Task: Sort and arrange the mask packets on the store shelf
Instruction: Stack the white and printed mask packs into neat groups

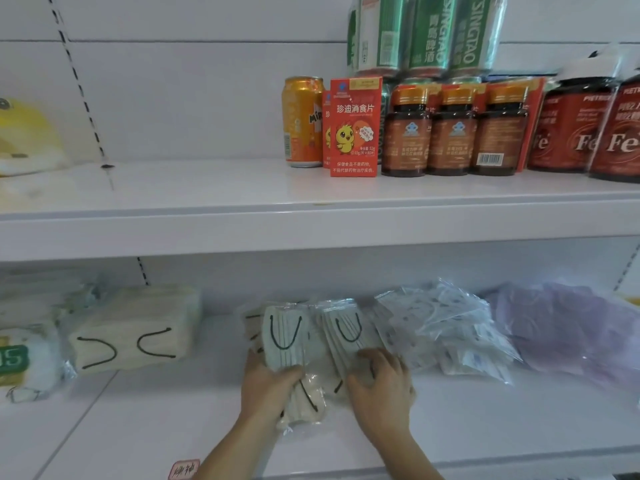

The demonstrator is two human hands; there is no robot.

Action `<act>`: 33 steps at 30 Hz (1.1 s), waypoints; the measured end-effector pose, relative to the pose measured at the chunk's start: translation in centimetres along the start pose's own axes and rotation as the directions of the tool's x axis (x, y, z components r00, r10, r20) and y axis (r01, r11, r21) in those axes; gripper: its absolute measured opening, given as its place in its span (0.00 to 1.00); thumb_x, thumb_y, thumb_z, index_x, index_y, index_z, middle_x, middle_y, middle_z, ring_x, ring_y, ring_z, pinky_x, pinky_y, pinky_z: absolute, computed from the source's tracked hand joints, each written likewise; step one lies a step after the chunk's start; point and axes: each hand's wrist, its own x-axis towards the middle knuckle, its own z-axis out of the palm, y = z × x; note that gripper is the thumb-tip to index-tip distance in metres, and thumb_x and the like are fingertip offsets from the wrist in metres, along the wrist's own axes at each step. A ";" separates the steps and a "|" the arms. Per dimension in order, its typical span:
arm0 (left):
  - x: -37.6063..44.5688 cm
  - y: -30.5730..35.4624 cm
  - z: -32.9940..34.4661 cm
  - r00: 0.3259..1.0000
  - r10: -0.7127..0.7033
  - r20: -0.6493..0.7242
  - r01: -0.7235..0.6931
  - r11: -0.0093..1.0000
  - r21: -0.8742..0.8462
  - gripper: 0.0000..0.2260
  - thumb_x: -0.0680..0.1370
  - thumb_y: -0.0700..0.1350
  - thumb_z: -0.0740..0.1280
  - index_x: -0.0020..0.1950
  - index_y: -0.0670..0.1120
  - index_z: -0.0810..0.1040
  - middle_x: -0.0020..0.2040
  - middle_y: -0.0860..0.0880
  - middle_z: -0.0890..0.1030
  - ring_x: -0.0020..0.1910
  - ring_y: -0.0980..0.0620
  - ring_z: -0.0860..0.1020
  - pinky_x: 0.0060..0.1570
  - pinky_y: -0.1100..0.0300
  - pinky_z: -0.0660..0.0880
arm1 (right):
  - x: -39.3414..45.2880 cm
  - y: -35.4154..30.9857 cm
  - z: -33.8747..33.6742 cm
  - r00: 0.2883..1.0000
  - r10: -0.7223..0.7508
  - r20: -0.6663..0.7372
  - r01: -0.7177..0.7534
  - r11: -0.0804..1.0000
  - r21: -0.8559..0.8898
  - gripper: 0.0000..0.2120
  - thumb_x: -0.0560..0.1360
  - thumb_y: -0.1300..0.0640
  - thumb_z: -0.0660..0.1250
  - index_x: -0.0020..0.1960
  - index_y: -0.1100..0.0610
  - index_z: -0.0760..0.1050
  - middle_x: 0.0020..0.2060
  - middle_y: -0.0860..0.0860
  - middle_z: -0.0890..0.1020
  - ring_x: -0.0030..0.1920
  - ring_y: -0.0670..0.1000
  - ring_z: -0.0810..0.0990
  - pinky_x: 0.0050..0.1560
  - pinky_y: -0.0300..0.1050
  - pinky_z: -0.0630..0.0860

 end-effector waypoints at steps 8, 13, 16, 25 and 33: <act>1.5 0.0 -3.1 0.995 0.022 0.093 -0.020 1.000 -0.023 0.22 0.69 0.28 0.75 0.55 0.49 0.79 0.47 0.48 0.86 0.46 0.48 0.85 0.50 0.48 0.82 | 0.3 -0.4 1.0 0.999 0.025 0.020 -0.018 0.960 -0.279 0.16 0.72 0.38 0.67 0.58 0.40 0.78 0.63 0.42 0.75 0.69 0.52 0.67 0.62 0.54 0.67; 2.4 -0.7 -6.1 0.994 0.051 0.102 -0.050 0.999 -0.009 0.21 0.69 0.27 0.74 0.54 0.49 0.80 0.46 0.48 0.87 0.47 0.48 0.86 0.50 0.50 0.81 | 0.1 -0.1 1.6 0.994 -0.063 -0.088 0.033 0.950 -0.312 0.14 0.73 0.48 0.71 0.59 0.43 0.77 0.68 0.50 0.75 0.73 0.60 0.65 0.63 0.61 0.66; 2.7 -1.0 -8.1 0.995 0.031 0.097 -0.026 0.998 -0.050 0.21 0.69 0.26 0.73 0.54 0.48 0.81 0.45 0.48 0.87 0.45 0.48 0.86 0.47 0.52 0.81 | -1.1 -0.3 1.7 0.925 -0.363 -0.115 0.310 0.894 -0.323 0.17 0.71 0.55 0.69 0.59 0.47 0.75 0.66 0.52 0.76 0.72 0.63 0.69 0.61 0.62 0.67; 4.1 1.2 -11.9 0.985 0.142 0.098 -0.130 0.984 -0.120 0.16 0.72 0.27 0.72 0.54 0.45 0.81 0.45 0.47 0.87 0.45 0.47 0.86 0.41 0.58 0.82 | -1.9 -2.7 0.0 0.971 -0.240 0.013 0.237 0.964 0.121 0.08 0.79 0.47 0.66 0.58 0.41 0.73 0.52 0.40 0.79 0.51 0.38 0.78 0.45 0.38 0.74; 5.4 0.9 -12.4 0.998 0.053 0.029 -0.040 0.941 -0.337 0.20 0.72 0.25 0.71 0.58 0.44 0.79 0.51 0.42 0.86 0.49 0.42 0.85 0.52 0.49 0.79 | -2.4 -2.2 0.8 0.952 -0.297 0.073 0.294 0.955 0.046 0.08 0.78 0.51 0.67 0.57 0.43 0.76 0.50 0.39 0.79 0.47 0.40 0.78 0.46 0.35 0.71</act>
